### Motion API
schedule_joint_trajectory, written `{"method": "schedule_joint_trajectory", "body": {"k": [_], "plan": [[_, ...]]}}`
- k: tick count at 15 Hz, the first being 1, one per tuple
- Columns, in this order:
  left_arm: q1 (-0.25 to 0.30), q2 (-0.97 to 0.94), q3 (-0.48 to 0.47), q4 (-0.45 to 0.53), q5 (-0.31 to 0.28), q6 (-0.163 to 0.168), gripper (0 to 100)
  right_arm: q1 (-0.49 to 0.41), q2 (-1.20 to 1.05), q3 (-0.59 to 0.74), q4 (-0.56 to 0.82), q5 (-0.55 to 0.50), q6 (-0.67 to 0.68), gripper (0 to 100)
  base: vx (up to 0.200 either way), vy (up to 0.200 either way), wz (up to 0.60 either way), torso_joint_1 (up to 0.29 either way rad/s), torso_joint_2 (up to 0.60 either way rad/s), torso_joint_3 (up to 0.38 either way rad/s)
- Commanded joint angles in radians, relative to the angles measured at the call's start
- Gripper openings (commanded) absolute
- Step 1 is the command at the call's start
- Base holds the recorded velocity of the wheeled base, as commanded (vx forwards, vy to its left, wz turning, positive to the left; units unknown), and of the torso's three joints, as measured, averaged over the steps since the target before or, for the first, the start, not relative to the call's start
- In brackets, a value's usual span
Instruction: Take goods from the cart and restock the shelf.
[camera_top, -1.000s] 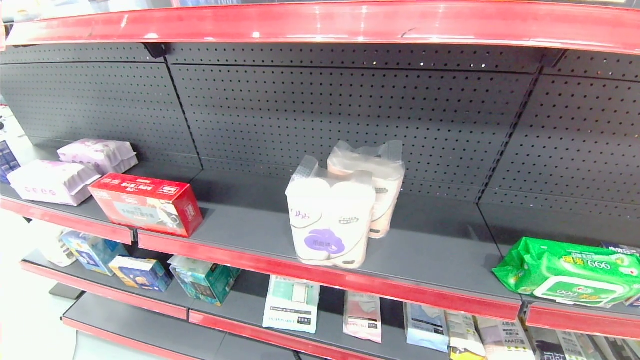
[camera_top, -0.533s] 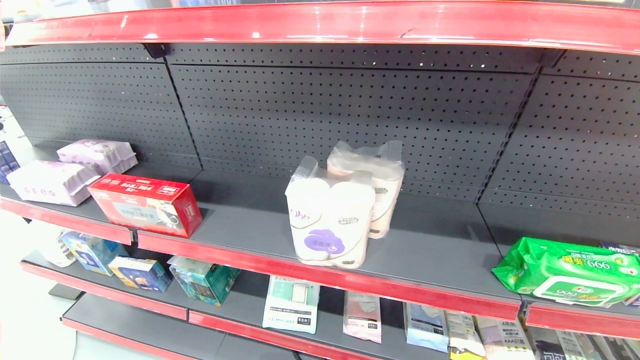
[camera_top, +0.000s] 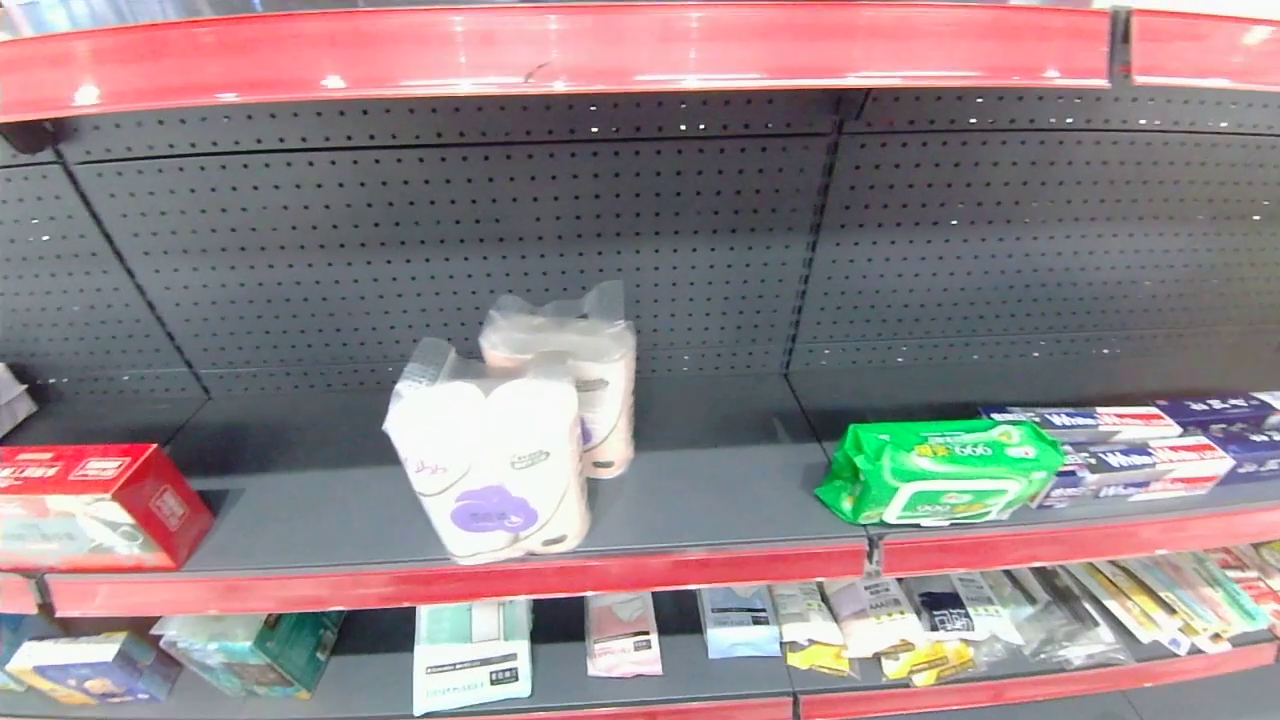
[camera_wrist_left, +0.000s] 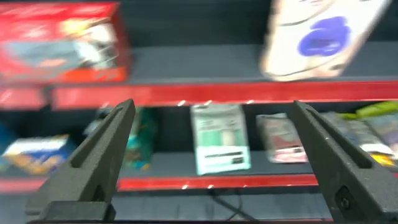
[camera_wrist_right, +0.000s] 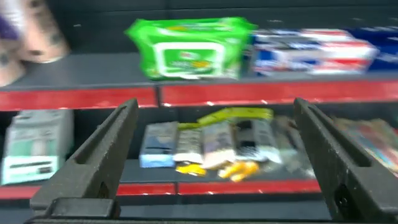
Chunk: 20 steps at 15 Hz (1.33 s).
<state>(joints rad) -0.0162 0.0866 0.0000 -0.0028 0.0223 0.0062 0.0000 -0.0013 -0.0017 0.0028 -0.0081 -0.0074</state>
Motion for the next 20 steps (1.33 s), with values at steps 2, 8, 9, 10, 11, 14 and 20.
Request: {"method": "schedule_joint_trajectory", "body": {"k": [2,8,9,10,11,14,20], "plan": [[-0.001,-0.008,0.0,0.0,0.001,0.0,100,0.0,0.001,0.0,0.0,0.0,0.0,100,0.0,0.0,-0.6,0.002,0.0,0.0],[0.01,-0.076,0.0,0.0,0.001,-0.002,100,0.0,0.001,0.0,0.0,0.0,0.0,100,0.0,0.0,-0.2,0.001,0.0,0.003],[0.01,-0.077,0.0,0.0,0.002,-0.005,100,0.0,0.001,0.0,0.0,0.0,0.0,100,0.0,0.0,0.0,0.0,0.0,0.0],[0.01,-0.077,0.0,0.0,0.001,-0.003,100,0.0,0.001,0.0,0.0,0.0,0.0,100,0.0,0.0,0.0,0.0,0.0,0.0],[0.01,-0.077,0.0,0.0,0.001,0.0,100,0.0,0.001,0.0,0.0,0.0,0.0,100,0.0,0.0,0.0,0.0,0.0,0.0],[0.012,-0.08,0.0,-0.003,0.011,0.012,100,0.0,0.001,0.0,0.0,0.0,0.0,100,0.0,0.0,0.0,0.0,0.0,0.0],[0.022,0.441,-0.509,0.083,0.071,-0.095,100,0.0,0.001,0.0,0.0,0.0,0.0,100,0.0,0.0,0.0,0.0,0.0,0.0]]}}
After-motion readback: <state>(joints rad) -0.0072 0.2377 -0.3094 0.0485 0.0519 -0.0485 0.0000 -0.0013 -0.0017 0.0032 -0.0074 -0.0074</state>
